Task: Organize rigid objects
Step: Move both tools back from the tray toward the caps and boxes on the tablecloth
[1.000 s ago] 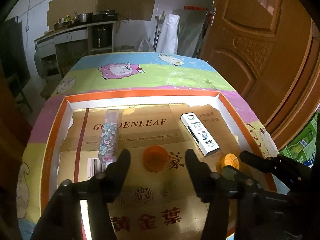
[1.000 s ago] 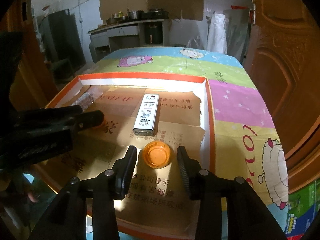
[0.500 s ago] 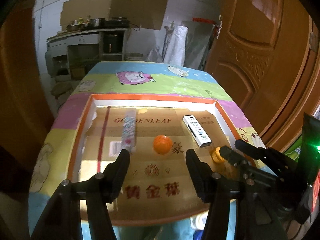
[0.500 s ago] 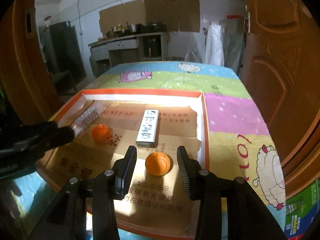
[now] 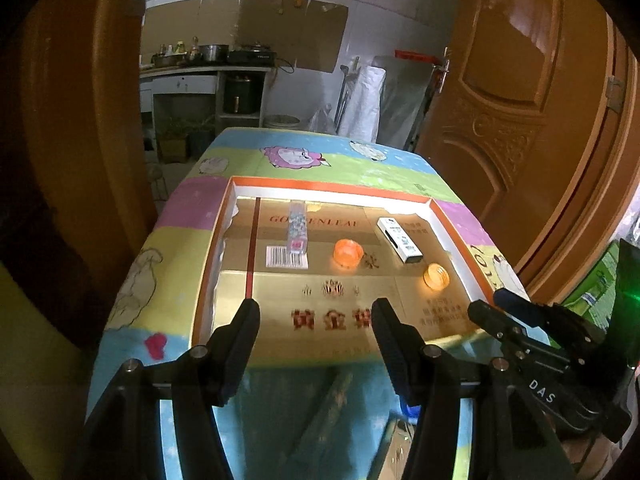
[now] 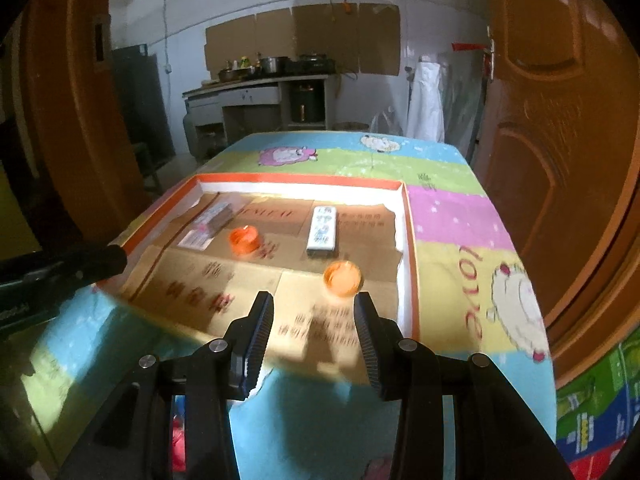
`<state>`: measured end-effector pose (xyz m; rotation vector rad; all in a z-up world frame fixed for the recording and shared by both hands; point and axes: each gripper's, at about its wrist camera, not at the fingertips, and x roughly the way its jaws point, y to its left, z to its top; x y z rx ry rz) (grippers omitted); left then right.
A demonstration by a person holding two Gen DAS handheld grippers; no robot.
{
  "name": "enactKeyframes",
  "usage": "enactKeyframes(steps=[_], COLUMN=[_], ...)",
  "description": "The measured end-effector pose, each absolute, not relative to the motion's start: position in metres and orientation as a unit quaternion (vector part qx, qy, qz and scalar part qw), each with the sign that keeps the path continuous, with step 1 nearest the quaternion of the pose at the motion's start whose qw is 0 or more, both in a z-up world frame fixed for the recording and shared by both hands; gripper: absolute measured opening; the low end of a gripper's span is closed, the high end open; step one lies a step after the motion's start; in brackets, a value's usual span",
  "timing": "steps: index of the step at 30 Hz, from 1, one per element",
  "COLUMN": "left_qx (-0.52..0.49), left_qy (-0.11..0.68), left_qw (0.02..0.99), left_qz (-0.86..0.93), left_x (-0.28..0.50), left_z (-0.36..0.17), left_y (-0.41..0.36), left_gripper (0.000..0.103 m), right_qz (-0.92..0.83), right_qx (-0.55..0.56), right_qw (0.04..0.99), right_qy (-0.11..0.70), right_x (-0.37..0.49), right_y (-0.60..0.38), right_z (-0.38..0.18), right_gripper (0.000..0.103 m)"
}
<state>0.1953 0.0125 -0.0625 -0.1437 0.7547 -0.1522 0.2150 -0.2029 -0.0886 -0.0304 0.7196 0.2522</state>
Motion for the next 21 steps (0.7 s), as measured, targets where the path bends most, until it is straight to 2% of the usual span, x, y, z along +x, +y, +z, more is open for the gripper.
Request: enactKeyframes(steps=[21], left_qx=[-0.069], left_qy=[0.359], left_qw=[0.925], left_qz=[-0.099], left_x=[0.121], left_z=[-0.061], left_y=[0.015], left_gripper=[0.058], right_qz=[0.126], right_qx=[-0.010], right_qw=[0.930], right_qy=[0.345], right_x=[0.124], right_y=[-0.194], right_z=[-0.070], right_gripper=[0.043])
